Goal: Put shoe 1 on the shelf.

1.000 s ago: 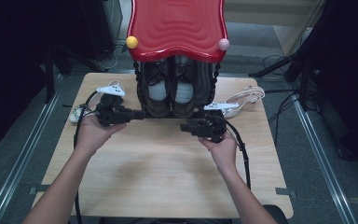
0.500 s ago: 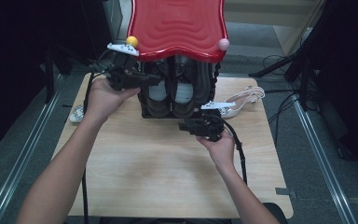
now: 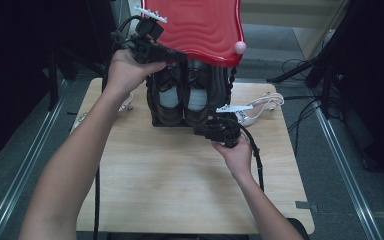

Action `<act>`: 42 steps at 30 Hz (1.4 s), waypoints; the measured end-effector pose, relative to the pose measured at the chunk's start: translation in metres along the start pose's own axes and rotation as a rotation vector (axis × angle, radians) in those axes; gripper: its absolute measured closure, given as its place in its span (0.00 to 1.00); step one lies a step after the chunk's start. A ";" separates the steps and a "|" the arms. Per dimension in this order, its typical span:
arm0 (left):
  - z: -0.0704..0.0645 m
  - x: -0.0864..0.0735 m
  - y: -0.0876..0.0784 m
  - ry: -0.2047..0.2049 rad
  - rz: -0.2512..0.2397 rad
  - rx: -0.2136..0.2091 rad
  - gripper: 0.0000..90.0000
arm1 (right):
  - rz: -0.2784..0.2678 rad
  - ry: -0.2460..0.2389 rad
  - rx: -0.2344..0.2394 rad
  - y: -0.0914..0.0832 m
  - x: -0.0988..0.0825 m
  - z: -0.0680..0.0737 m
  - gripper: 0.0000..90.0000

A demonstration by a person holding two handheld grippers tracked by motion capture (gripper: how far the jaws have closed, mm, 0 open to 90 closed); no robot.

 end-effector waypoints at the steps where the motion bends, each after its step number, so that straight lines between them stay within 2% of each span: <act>1: 0.001 0.004 0.002 0.005 -0.002 0.002 1.00 | -0.001 -0.001 0.007 -0.001 0.000 0.000 0.92; 4: 0.004 0.014 0.009 0.020 0.005 0.012 1.00 | -0.004 0.010 0.024 -0.001 0.002 0.000 1.00; 10: 0.018 0.031 0.020 0.014 0.015 0.042 1.00 | -0.007 -0.010 0.036 0.003 0.009 0.007 1.00; 14: 0.029 0.036 0.026 0.006 0.014 0.055 1.00 | -0.006 -0.025 0.019 0.010 0.014 0.007 1.00; 17: 0.034 0.037 0.031 -0.005 0.007 0.043 1.00 | -0.007 -0.017 0.035 0.012 0.016 0.006 1.00; 18: 0.035 0.036 0.033 -0.006 0.016 0.050 1.00 | -0.005 -0.019 0.033 0.012 0.016 0.006 1.00; 22: 0.035 0.036 0.033 0.007 0.034 0.062 1.00 | -0.005 -0.026 0.025 0.011 0.016 0.006 1.00; 27: 0.033 0.033 0.035 0.019 0.043 0.055 1.00 | -0.002 -0.037 0.003 0.011 0.020 0.005 1.00; 30: 0.033 0.033 0.035 0.018 0.040 0.055 1.00 | -0.034 -0.015 -0.013 0.008 0.028 0.003 1.00; 36: 0.034 0.033 0.035 0.012 0.040 0.049 1.00 | -0.054 0.015 -0.018 0.012 0.033 -0.001 1.00; 39: 0.034 0.033 0.035 0.011 0.038 0.050 1.00 | -0.077 0.014 -0.037 0.012 0.035 -0.004 1.00; 42: 0.034 0.033 0.034 0.014 0.042 0.046 1.00 | -0.098 0.013 -0.095 0.008 0.038 -0.012 1.00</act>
Point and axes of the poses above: each handheld gripper's, and its own axes: y roughly forward along the jaws, x roughly out of its top, z roughly to its left, the point moved 8 cm from there along y, roughly forward along the jaws, and after that the axes turned 14 degrees about -x, right-handed, at the moved point
